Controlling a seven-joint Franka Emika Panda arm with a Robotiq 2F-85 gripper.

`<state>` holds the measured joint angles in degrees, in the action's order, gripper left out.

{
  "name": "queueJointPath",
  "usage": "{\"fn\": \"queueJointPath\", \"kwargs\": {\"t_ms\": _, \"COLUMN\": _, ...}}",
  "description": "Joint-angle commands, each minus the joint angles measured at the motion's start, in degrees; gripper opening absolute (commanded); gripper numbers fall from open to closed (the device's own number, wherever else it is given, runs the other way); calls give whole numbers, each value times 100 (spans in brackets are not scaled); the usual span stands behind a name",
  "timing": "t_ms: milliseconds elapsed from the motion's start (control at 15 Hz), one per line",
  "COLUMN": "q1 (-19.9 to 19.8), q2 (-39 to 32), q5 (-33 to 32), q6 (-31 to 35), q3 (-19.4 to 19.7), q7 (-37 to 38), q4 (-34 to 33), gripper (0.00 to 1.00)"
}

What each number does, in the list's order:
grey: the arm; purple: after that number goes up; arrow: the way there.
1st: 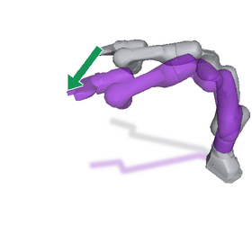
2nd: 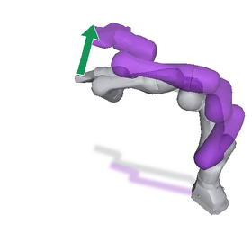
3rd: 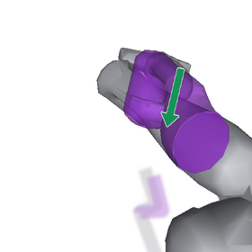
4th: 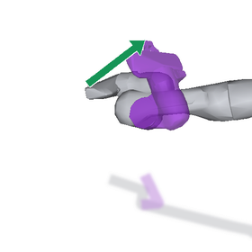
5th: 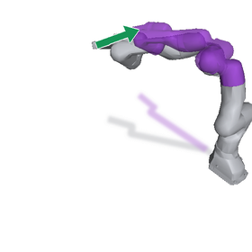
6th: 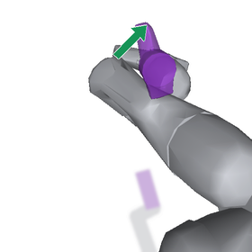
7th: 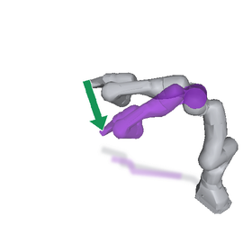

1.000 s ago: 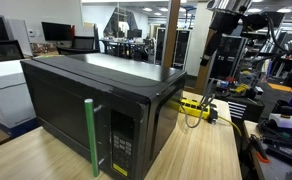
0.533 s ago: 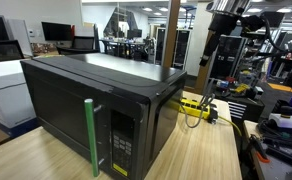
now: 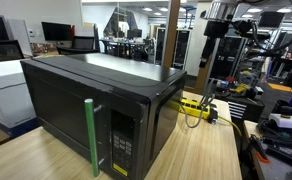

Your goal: Unplug the gray plug from the extension cable and put it on the table

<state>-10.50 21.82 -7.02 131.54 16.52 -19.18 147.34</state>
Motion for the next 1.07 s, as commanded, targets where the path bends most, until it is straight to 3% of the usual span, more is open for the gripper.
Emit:
{"fn": "queueJointPath", "kwargs": {"t_ms": 0, "q1": -92, "q2": -606, "q5": -62, "q6": -495, "q3": 190, "q7": -468, "q4": -511, "gripper": 100}}
{"fn": "queueJointPath", "kwargs": {"t_ms": 600, "q1": -493, "q2": -1862, "q5": -258, "q6": -819, "q3": 390, "q7": -606, "q4": -1444, "gripper": 100}}
{"fn": "queueJointPath", "kwargs": {"t_ms": 1000, "q1": -712, "q2": -2253, "q5": -413, "q6": -814, "q3": 398, "q7": -572, "q4": -1626, "gripper": 100}}
